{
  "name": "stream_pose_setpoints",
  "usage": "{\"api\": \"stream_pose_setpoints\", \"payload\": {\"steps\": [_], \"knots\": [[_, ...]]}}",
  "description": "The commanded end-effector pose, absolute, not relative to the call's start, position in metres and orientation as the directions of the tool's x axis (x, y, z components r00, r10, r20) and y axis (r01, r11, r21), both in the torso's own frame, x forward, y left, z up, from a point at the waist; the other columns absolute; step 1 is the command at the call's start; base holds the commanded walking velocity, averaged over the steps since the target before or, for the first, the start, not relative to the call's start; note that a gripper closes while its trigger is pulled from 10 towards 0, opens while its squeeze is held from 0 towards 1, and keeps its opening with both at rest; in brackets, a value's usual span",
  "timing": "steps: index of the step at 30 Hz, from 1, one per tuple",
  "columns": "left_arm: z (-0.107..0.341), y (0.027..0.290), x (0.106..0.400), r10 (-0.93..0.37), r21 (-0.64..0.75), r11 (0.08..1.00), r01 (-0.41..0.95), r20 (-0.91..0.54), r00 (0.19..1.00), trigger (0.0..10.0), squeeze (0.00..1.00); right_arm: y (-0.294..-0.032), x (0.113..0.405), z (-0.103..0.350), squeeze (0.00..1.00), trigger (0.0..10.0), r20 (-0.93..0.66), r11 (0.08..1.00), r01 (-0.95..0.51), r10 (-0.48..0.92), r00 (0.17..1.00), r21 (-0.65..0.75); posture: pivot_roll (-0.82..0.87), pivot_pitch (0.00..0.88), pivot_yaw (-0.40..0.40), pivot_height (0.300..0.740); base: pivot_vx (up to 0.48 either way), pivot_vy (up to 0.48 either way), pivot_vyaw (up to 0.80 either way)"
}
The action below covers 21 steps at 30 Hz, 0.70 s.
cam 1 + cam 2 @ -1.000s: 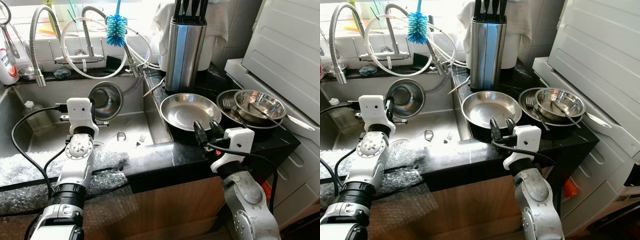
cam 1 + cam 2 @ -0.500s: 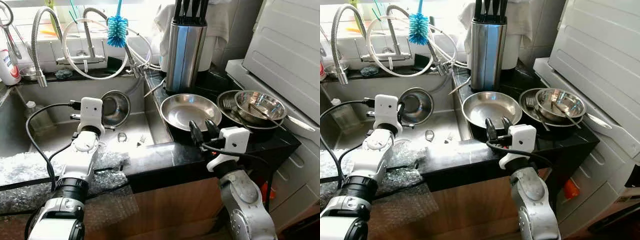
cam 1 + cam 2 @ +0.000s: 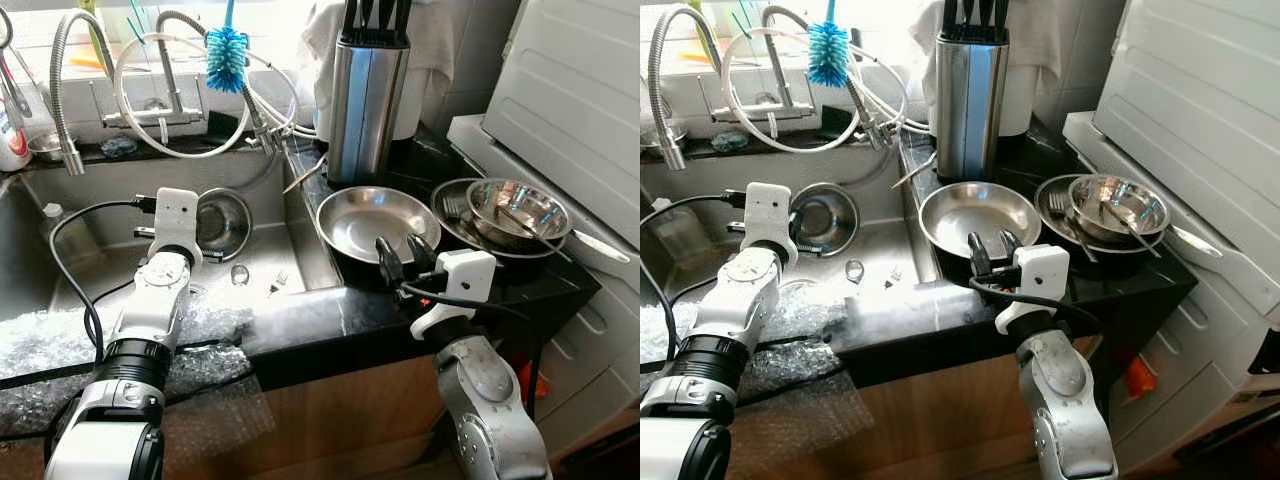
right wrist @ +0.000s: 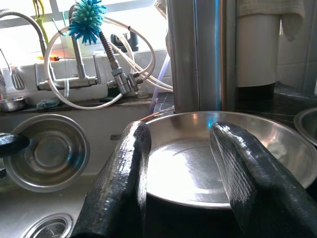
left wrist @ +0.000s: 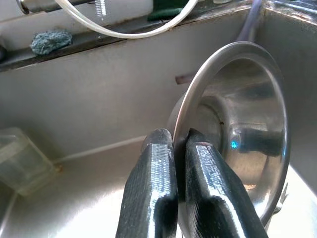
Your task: Kitchen organization
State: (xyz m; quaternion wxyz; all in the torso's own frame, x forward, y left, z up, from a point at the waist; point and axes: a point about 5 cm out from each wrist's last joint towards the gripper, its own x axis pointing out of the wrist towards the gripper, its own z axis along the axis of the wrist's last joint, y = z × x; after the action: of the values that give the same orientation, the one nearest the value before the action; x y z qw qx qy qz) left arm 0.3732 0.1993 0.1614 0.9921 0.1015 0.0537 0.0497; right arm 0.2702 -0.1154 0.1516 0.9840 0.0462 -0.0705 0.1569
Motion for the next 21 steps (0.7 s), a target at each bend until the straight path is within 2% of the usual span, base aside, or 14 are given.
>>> {"api": "stream_pose_setpoints", "payload": {"steps": [1, 6, 7, 20, 21], "knots": [[0.167, 0.199, 0.374, 0.115, 0.224, 0.97, -0.092, -0.088, 0.989, 10.0, 0.0, -0.114, 0.272, 0.152, 0.0, 10.0, 0.149, 0.946, -0.319, 0.307, 0.94, 0.062, -0.14, 0.0, -0.021, 0.74, 0.0, 0.0, 0.0], [0.164, 0.199, 0.373, 0.111, 0.235, 0.969, -0.082, -0.115, 0.987, 10.0, 0.0, -0.114, 0.272, 0.152, 0.0, 10.0, 0.148, 0.946, -0.319, 0.307, 0.94, 0.061, -0.14, 0.0, -0.022, 0.74, 0.0, 0.0, 0.0], [0.152, 0.194, 0.37, 0.087, 0.236, 0.971, -0.044, -0.175, 0.981, 10.0, 1.0, -0.114, 0.273, 0.152, 0.0, 10.0, 0.146, 0.945, -0.323, 0.312, 0.939, 0.058, -0.14, 0.0, -0.026, 0.74, 0.0, 0.0, 0.0], [0.151, 0.191, 0.369, 0.089, 0.225, 0.973, -0.048, -0.177, 0.98, 10.0, 1.0, -0.113, 0.274, 0.152, 0.0, 10.0, 0.141, 0.943, -0.328, 0.318, 0.938, 0.054, -0.15, 0.0, -0.029, 0.74, 0.0, 0.0, 0.0], [0.155, 0.191, 0.369, 0.089, 0.218, 0.974, -0.055, -0.148, 0.985, 10.0, 0.96, -0.113, 0.274, 0.152, 0.0, 10.0, 0.14, 0.943, -0.328, 0.318, 0.938, 0.055, -0.15, 0.0, -0.029, 0.74, 0.0, 0.0, 0.0]]}}
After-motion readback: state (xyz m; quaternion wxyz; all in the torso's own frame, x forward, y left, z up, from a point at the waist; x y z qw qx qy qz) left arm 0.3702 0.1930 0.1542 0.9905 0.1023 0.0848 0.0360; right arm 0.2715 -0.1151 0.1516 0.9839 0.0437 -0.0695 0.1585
